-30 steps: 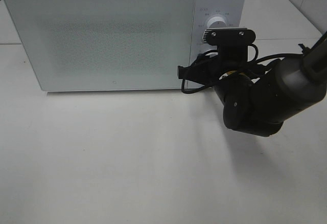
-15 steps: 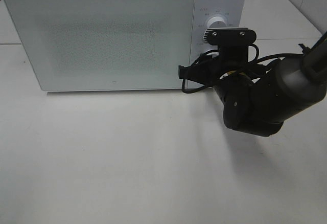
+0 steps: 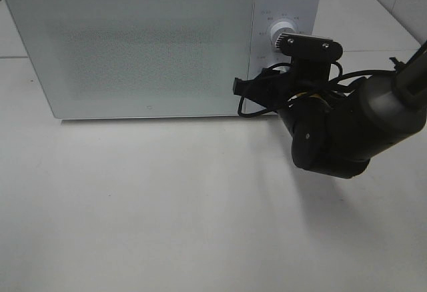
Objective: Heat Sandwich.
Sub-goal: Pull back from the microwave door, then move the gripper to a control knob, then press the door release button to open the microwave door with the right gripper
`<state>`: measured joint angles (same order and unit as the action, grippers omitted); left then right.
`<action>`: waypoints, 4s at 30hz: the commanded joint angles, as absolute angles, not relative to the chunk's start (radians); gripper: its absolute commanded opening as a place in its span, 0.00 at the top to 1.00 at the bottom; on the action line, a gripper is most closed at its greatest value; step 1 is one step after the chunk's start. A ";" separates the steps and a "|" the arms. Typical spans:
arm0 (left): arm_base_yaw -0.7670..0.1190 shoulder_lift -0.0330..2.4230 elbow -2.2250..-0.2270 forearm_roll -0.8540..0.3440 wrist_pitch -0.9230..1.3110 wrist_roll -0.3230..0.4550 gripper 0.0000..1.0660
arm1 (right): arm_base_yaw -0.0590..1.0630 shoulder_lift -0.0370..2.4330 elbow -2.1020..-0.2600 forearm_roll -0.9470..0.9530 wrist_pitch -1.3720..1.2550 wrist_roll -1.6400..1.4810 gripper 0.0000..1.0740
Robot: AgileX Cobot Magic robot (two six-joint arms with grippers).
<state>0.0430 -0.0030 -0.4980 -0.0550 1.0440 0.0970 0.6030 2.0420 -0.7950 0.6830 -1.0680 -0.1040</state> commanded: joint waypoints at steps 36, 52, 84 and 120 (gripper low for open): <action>0.047 -0.030 -0.494 -0.056 1.035 0.096 0.09 | 0.603 2.030 -0.803 0.632 -1.224 1.206 0.95; 0.047 -0.030 -0.494 -0.056 1.035 0.096 0.09 | 0.603 2.030 -0.804 0.679 -1.218 1.358 0.94; 0.047 -0.030 -0.494 -0.056 1.035 0.096 0.09 | 0.603 2.030 -0.803 0.682 -1.219 1.328 0.27; 0.047 -0.030 -0.494 -0.056 1.035 0.096 0.09 | 0.607 1.790 -0.447 0.569 -1.215 1.302 0.32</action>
